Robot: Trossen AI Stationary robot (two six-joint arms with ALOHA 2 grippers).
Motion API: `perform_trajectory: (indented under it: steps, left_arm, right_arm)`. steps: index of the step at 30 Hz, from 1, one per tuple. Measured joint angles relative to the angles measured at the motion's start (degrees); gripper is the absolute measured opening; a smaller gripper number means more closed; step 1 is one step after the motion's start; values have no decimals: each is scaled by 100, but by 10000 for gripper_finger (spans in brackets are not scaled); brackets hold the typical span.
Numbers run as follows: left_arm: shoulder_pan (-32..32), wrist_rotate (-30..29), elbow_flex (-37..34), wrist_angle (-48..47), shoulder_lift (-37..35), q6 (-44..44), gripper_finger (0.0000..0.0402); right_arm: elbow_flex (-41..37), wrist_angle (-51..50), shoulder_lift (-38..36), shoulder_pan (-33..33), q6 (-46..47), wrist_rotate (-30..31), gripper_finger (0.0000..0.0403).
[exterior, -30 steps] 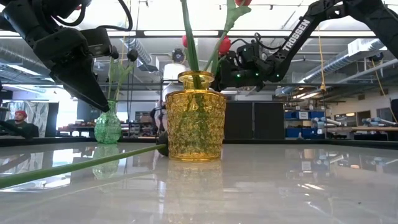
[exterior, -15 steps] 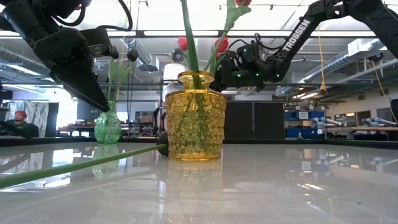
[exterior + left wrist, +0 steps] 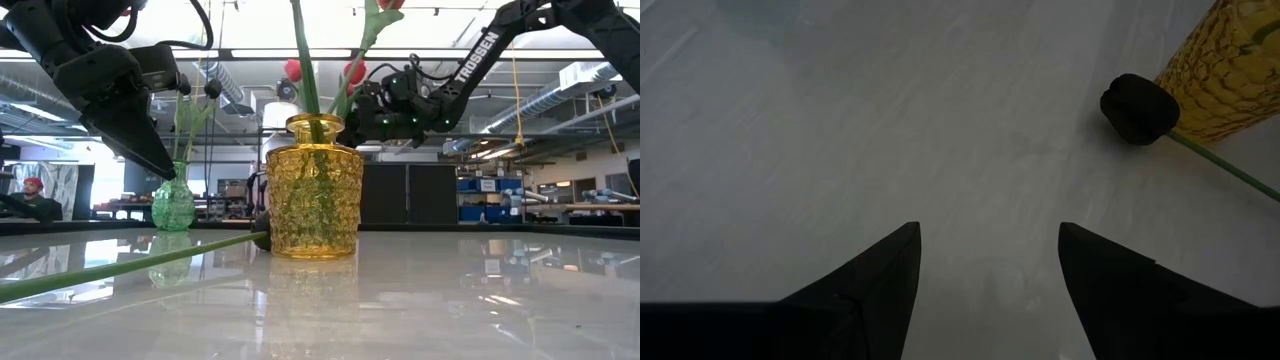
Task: Sort flowers into vase by color
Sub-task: Put the black flower into the green vase
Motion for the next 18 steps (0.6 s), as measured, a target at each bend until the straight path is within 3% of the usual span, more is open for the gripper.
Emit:
perform_trajectory:
  steps: [9,18]
  left_arm:
    - [0,0,0,-2,0,0,243]
    - [-2,2,0,-2,0,0,243]
  right_arm:
    - [-1,9,0,-160,185,-271,186]
    - [-1,40,0,-300,364,-843,199]
